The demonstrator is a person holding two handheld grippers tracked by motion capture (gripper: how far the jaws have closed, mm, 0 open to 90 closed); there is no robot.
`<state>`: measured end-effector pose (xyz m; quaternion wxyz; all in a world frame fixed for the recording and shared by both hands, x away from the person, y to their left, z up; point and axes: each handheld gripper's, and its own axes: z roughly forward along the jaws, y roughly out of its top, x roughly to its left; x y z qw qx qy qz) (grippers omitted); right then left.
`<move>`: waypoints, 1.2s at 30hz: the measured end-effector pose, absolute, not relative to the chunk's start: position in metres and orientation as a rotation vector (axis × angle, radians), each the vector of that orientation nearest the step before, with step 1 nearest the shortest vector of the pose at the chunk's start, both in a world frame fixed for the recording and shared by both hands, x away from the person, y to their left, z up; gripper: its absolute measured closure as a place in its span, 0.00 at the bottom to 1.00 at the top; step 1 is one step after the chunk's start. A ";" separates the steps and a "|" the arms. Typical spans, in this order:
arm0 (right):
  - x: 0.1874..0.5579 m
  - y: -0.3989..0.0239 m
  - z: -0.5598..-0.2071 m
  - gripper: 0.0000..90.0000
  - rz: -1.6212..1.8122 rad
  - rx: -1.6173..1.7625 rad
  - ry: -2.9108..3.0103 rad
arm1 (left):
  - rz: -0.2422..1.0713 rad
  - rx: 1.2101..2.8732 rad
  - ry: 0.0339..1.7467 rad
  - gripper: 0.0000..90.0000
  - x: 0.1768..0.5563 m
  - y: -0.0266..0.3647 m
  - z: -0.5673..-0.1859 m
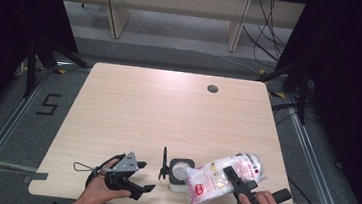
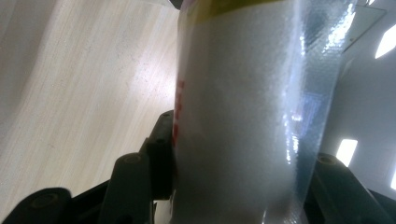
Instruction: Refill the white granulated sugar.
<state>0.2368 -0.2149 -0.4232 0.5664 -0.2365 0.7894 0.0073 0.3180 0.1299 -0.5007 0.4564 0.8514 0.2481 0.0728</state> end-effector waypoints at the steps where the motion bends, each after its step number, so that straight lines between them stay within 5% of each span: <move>1: 0.237 -0.215 -0.423 0.60 0.022 -0.545 1.861 | 0.175 2.097 0.618 0.21 0.318 0.130 -0.501; 36: 0.244 -0.222 -0.430 0.66 0.151 -0.474 1.922 | 0.181 2.083 0.631 0.21 0.316 0.129 -0.501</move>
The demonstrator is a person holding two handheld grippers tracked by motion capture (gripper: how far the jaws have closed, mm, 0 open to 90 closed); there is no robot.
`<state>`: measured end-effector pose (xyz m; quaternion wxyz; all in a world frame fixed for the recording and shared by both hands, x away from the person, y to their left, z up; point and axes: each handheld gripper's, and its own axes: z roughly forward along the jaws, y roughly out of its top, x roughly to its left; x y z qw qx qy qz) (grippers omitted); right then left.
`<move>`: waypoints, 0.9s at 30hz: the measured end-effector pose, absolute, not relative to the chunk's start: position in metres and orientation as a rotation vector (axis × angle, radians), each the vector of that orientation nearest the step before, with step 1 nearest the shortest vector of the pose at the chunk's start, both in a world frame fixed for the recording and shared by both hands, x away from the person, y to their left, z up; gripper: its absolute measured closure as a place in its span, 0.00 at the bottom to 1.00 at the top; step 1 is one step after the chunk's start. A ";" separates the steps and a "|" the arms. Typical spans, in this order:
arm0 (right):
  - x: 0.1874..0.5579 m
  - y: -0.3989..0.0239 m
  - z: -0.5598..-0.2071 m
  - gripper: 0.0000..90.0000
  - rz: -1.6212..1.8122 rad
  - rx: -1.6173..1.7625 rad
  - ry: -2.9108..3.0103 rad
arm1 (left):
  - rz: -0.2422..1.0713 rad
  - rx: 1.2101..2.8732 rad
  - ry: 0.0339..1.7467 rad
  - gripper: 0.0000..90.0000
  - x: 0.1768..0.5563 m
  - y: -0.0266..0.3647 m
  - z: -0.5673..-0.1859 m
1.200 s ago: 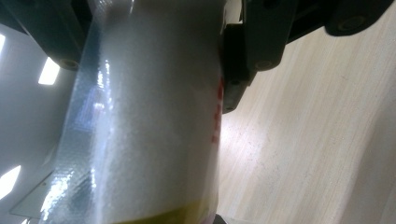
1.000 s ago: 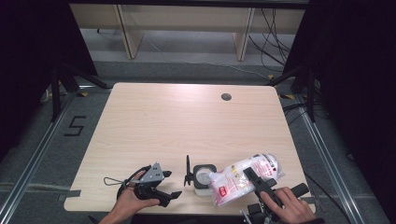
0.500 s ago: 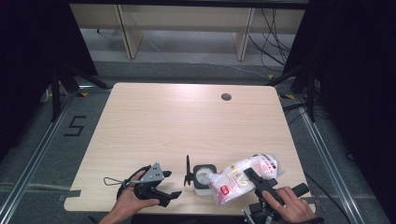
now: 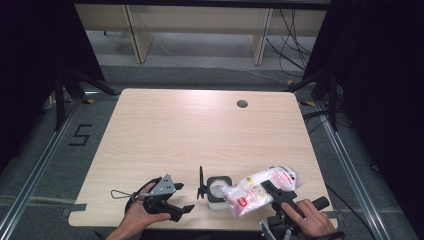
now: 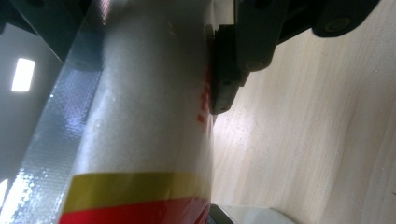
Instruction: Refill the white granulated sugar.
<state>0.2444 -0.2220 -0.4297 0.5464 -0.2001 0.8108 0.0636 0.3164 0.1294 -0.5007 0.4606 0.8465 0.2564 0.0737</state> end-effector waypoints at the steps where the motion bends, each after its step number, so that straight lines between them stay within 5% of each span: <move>1: 0.244 -0.222 -0.429 0.66 0.143 -0.477 1.919 | 0.177 2.078 0.630 0.21 0.317 0.129 -0.501; 27: 0.241 -0.222 -0.426 0.67 0.063 -0.493 1.884 | 0.192 2.103 0.587 0.21 0.319 0.131 -0.500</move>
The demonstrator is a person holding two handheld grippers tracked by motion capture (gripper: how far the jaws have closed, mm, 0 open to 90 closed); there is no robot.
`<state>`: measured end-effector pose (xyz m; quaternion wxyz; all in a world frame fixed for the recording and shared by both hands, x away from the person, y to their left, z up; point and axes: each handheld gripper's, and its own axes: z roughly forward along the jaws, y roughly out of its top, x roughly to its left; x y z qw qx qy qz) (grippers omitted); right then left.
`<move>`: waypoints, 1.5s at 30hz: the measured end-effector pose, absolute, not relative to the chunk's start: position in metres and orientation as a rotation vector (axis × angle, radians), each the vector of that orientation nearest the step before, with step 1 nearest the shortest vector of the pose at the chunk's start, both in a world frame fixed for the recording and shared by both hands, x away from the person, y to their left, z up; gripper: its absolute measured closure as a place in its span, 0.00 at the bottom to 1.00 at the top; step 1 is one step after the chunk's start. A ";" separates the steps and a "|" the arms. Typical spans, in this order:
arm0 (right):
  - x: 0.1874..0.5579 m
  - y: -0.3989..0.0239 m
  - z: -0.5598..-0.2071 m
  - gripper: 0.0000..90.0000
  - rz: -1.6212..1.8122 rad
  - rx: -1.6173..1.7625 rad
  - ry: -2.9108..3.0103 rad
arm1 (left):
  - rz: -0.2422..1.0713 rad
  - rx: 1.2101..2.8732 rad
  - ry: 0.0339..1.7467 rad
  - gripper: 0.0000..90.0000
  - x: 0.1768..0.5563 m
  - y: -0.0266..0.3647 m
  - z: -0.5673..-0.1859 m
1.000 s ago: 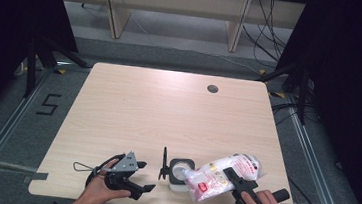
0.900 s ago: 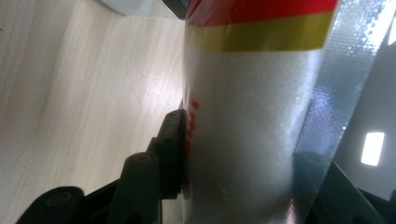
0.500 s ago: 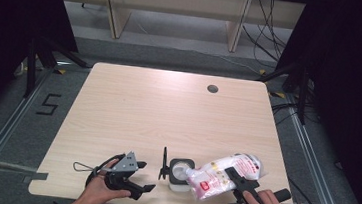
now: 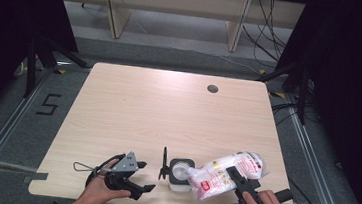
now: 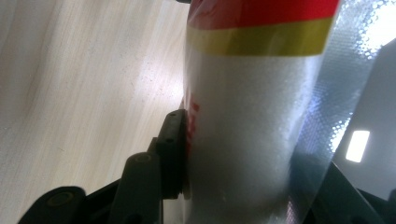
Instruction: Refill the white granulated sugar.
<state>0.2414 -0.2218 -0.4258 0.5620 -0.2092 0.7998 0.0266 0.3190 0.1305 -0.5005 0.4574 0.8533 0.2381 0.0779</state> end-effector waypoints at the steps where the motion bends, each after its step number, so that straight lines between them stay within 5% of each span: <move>1: 0.241 -0.222 -0.426 0.66 0.064 -0.485 1.885 | 0.192 2.103 0.586 0.21 0.319 0.131 -0.500; 45: 0.240 -0.222 -0.426 0.67 0.059 -0.489 1.871 | 0.195 2.094 0.592 0.21 0.319 0.130 -0.501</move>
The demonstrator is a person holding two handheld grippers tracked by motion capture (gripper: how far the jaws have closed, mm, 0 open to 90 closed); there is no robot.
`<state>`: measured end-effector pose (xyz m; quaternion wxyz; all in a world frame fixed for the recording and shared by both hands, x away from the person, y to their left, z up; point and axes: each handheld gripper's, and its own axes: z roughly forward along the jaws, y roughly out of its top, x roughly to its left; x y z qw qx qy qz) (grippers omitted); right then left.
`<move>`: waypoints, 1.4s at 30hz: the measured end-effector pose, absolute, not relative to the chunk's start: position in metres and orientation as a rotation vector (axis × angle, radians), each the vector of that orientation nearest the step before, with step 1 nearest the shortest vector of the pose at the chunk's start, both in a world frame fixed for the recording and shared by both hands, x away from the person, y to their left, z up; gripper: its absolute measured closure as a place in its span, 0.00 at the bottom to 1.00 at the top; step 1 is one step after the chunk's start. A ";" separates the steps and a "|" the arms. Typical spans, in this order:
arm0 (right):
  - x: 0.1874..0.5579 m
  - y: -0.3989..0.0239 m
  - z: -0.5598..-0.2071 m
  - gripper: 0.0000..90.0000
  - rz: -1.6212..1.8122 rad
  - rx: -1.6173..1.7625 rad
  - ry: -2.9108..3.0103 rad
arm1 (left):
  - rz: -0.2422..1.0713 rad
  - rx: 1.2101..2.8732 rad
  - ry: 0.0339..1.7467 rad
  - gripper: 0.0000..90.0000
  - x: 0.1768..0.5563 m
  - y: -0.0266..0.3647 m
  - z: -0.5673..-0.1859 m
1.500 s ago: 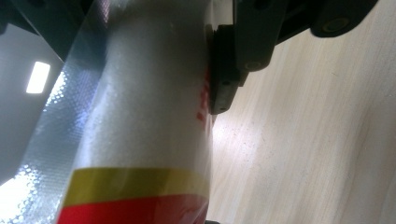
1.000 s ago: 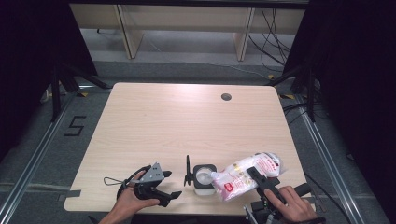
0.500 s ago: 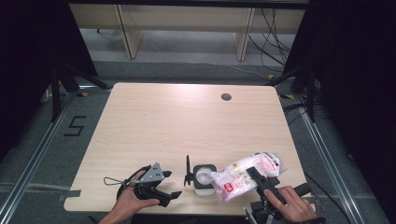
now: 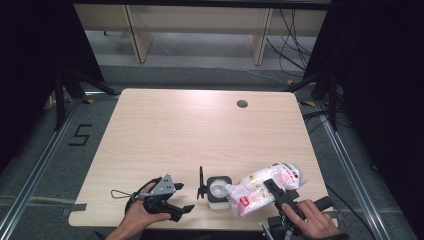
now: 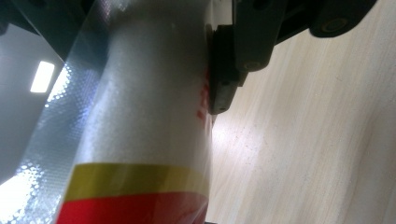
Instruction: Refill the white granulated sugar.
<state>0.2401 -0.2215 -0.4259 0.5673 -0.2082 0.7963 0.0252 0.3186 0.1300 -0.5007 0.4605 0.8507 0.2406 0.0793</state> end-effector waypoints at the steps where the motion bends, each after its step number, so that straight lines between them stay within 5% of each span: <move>1: 0.240 -0.222 -0.426 0.67 0.059 -0.490 1.868 | 0.193 2.091 0.594 0.21 0.318 0.130 -0.501; 42: 0.238 -0.219 -0.424 0.67 0.008 -0.537 1.842 | 0.173 2.076 0.630 0.21 0.317 0.129 -0.501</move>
